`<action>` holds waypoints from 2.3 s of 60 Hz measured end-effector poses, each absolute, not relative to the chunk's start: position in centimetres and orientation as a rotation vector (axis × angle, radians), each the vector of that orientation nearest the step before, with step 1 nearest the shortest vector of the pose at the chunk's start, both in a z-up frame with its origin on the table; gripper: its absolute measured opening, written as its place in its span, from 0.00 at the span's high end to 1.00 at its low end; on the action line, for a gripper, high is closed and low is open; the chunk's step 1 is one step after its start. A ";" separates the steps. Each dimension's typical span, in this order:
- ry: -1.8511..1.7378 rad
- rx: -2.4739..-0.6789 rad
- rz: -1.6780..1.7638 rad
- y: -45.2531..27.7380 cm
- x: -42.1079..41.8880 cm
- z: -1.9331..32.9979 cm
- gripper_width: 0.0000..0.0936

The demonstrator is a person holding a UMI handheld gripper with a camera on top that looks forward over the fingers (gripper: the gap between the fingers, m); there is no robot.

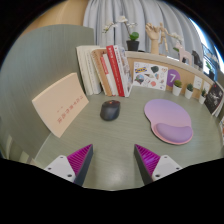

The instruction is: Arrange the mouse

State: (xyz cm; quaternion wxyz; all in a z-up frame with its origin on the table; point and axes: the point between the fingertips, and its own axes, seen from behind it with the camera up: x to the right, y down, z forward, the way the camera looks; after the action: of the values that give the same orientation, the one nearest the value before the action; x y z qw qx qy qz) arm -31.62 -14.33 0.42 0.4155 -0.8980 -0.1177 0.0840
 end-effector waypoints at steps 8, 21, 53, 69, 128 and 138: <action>-0.277 -2.266 0.197 -9.0 -34.3 -0.6 0.11; -0.244 -2.269 0.178 -1.2 -37.2 -1.3 0.12; -0.168 -2.301 0.079 3.9 -37.2 -1.7 0.62; -0.180 -2.298 0.167 3.8 -37.6 1.3 0.65; -0.073 -2.329 0.061 7.4 -12.1 0.1 0.65; -0.033 -2.308 0.078 7.1 -12.3 -1.1 0.60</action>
State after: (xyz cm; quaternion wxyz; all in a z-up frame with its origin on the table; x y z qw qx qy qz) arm -12.25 7.10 -1.12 0.4041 -0.9141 -0.0131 0.0310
